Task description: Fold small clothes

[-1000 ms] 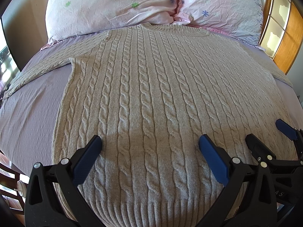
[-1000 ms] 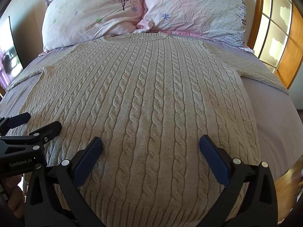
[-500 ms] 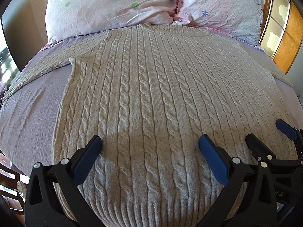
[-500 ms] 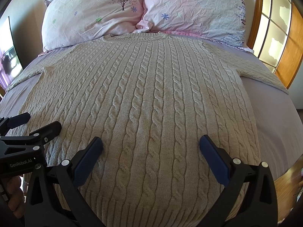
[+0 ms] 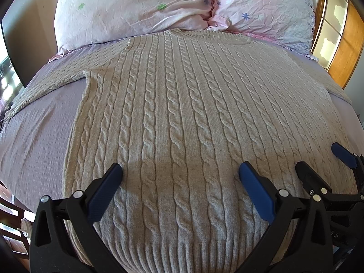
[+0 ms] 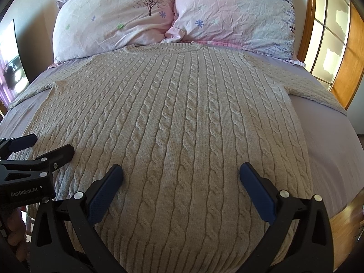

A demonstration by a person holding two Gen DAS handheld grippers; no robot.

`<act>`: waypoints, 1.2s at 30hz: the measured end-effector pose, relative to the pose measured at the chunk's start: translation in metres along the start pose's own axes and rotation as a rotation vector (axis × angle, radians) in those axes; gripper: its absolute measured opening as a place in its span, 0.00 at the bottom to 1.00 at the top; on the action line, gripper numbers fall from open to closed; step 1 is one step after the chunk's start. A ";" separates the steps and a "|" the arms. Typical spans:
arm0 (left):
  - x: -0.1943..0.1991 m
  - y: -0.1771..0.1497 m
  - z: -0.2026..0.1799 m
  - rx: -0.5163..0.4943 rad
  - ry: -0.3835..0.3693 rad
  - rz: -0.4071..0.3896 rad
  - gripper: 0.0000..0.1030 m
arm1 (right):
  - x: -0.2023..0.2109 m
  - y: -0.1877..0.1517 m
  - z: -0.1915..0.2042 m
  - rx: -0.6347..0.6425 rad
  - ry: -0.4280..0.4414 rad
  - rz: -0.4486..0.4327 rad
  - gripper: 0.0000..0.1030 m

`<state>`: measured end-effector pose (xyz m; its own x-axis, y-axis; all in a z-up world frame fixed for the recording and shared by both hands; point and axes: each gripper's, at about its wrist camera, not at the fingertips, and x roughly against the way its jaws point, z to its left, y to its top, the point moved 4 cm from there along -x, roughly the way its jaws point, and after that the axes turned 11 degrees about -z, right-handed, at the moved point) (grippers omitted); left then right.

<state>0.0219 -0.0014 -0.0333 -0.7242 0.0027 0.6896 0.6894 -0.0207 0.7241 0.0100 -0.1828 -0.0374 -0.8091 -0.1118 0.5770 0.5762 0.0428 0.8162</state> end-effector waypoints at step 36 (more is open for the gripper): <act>0.012 0.077 0.308 0.635 0.023 -0.352 0.98 | -0.049 0.104 -0.424 -1.035 -0.318 -0.326 0.08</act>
<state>0.0710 0.3053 0.0347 -0.9004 -0.1187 0.4186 0.2865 0.5621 0.7758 0.1587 -0.5938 0.0066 -0.8459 0.2969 0.4430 0.0313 -0.8016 0.5970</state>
